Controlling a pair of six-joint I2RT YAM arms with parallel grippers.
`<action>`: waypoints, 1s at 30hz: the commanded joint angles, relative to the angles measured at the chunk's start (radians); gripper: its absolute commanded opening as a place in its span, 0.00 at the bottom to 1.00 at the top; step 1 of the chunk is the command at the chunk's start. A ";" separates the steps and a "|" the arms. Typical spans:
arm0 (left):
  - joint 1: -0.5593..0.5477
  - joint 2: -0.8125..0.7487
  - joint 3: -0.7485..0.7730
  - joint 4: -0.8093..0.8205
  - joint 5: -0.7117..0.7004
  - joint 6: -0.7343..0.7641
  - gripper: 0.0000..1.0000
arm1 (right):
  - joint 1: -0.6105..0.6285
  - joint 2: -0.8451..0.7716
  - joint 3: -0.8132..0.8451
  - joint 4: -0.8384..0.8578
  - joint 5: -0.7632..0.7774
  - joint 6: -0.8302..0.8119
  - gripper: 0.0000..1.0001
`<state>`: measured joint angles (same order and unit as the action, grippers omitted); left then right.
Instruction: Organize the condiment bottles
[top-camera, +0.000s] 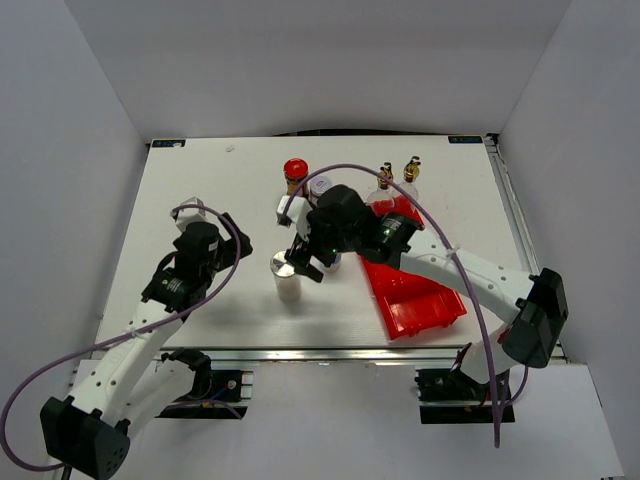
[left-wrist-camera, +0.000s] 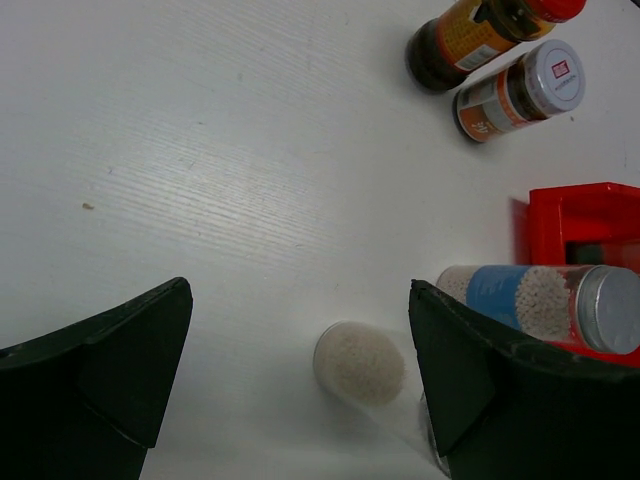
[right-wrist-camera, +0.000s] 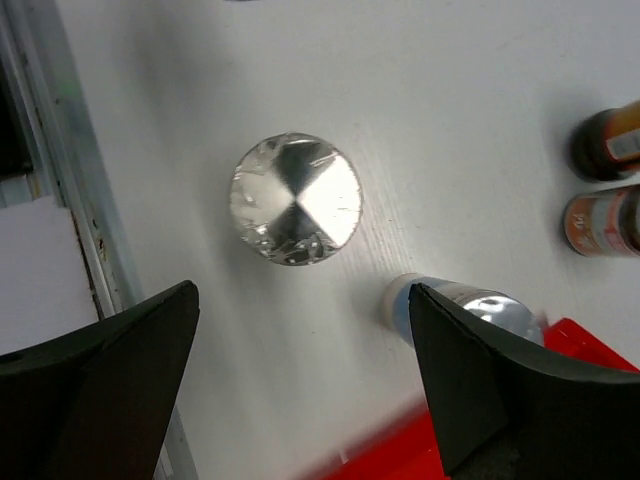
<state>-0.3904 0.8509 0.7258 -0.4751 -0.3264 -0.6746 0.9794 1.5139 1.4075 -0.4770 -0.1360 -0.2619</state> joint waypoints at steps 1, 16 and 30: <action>-0.002 -0.039 -0.019 -0.077 -0.051 -0.022 0.98 | 0.036 0.006 -0.033 0.023 -0.065 -0.079 0.89; -0.002 -0.055 0.000 -0.117 -0.091 -0.003 0.98 | 0.064 0.222 0.062 0.087 -0.013 -0.011 0.89; -0.002 -0.061 0.012 -0.109 -0.099 -0.005 0.98 | 0.064 0.281 0.059 0.187 0.072 0.043 0.69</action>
<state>-0.3904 0.8112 0.7136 -0.5835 -0.4084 -0.6811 1.0393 1.7798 1.4261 -0.3187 -0.0952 -0.2352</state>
